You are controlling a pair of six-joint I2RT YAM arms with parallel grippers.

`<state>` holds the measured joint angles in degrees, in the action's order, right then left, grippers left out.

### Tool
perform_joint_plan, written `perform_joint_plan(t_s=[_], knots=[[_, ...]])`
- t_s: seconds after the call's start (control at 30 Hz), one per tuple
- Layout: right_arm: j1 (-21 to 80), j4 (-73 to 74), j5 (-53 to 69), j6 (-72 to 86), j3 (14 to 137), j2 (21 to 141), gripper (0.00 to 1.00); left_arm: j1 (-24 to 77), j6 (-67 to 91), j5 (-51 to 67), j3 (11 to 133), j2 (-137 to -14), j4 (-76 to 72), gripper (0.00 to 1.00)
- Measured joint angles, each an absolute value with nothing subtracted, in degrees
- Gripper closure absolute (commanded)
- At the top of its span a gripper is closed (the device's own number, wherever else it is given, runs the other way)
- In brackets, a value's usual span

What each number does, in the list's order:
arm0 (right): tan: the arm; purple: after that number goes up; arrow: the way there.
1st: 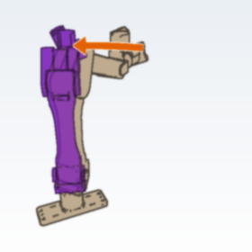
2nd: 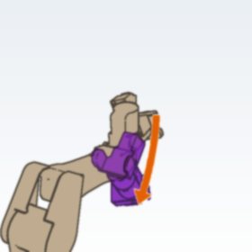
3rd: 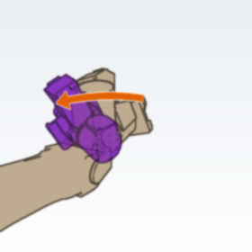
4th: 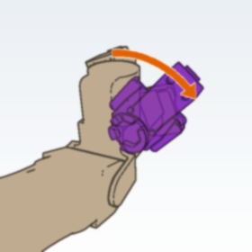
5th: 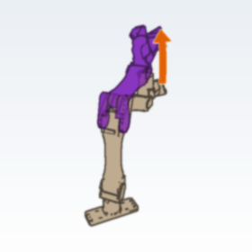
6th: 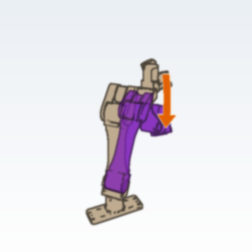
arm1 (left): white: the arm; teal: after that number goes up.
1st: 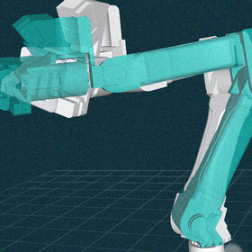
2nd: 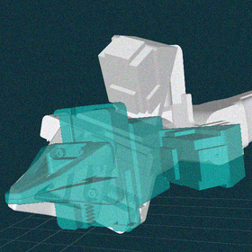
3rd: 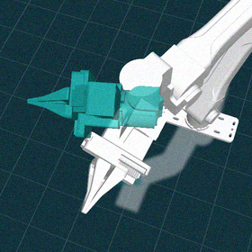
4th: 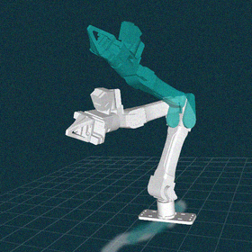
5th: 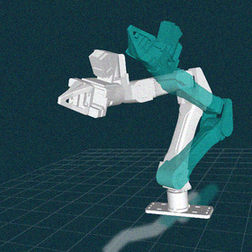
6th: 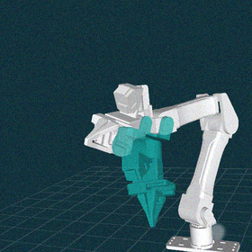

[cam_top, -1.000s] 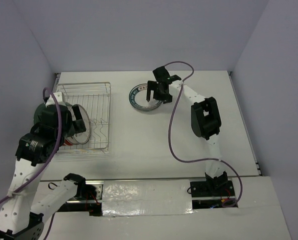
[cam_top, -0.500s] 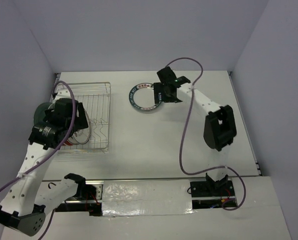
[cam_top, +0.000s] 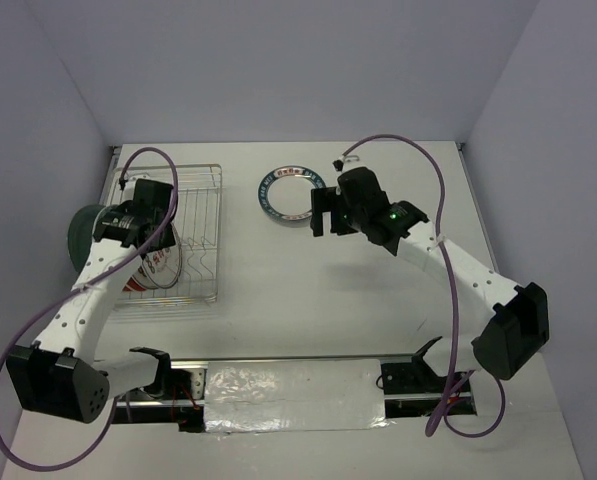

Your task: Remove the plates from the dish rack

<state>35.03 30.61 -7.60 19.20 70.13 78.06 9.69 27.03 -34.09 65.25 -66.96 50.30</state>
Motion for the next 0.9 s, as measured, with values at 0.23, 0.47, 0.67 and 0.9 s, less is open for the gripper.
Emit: perform_joint_plan(t_s=[0.23,0.47,0.67,0.9], knots=[[35.6,29.0,-6.6,19.7,64.5,77.6,0.00,8.3,26.7,-34.6,60.6,-67.1,47.8,0.72],[36.5,27.9,-6.6,21.2,63.7,76.2,0.00,8.1,23.9,-33.2,60.7,-64.1,49.1,1.00],[38.8,26.0,-4.7,23.8,62.2,71.4,0.00,8.5,22.2,-34.9,67.0,-61.4,53.8,1.00],[39.0,13.8,6.3,28.1,56.4,66.4,0.00,9.2,22.3,-30.2,79.1,-59.0,56.6,1.00]])
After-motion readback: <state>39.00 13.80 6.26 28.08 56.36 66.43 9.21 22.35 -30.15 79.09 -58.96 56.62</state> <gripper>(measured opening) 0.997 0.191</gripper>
